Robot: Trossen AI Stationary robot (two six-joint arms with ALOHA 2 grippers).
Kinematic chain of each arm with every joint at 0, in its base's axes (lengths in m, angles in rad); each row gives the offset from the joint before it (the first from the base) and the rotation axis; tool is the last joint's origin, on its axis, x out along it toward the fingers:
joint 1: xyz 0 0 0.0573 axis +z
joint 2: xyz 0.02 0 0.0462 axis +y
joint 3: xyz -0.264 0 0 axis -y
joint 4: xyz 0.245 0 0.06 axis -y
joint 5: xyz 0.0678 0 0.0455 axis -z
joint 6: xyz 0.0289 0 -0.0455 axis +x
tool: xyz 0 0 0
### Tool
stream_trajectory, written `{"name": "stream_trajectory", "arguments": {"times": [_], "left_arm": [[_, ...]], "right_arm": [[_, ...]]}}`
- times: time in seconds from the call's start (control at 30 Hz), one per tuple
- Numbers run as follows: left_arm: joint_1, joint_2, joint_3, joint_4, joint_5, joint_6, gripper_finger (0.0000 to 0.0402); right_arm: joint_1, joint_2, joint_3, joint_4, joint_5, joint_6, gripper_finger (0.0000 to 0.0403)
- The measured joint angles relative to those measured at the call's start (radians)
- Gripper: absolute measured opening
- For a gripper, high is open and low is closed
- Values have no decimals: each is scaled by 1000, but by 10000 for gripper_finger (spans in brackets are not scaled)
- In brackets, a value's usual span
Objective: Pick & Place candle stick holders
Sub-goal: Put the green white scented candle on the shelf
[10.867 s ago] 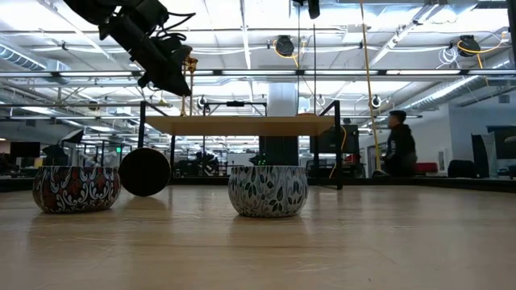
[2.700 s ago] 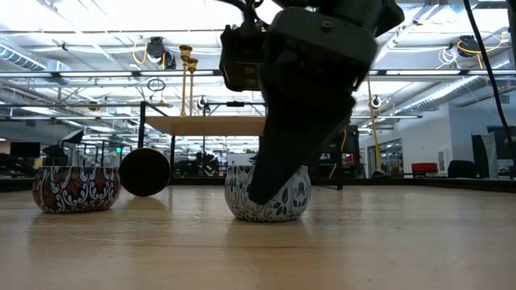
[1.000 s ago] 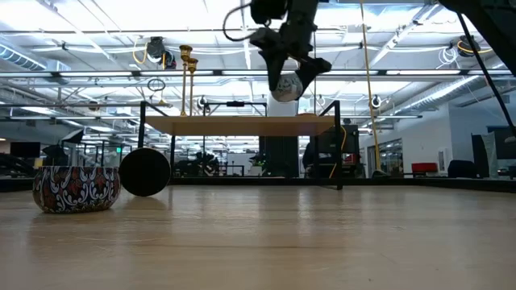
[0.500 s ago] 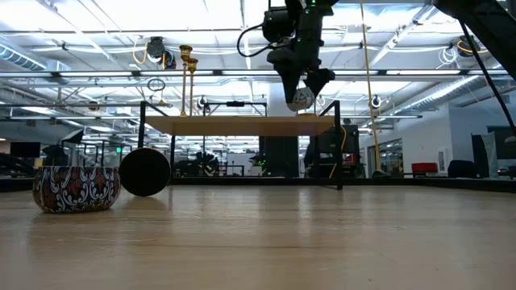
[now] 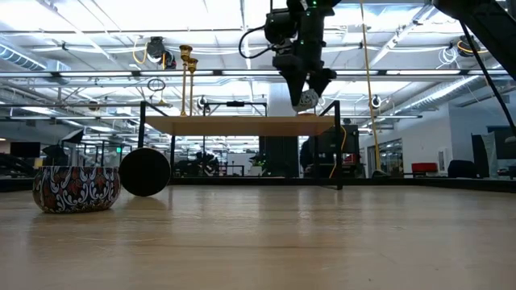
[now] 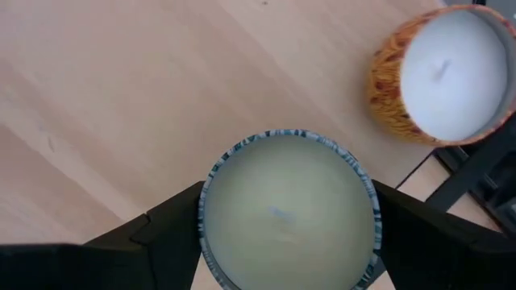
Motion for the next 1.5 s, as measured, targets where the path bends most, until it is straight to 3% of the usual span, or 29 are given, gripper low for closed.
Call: {"name": "stream_trajectory", "arguments": {"times": [0.63,1.5], "left_arm": [[0,0,0,0,9,0,88],[0,0,0,-6,12,7,88]], "right_arm": [[-25,22,-1,6,4,180,298],[-36,55,-1,16,-1,205,301]]}}
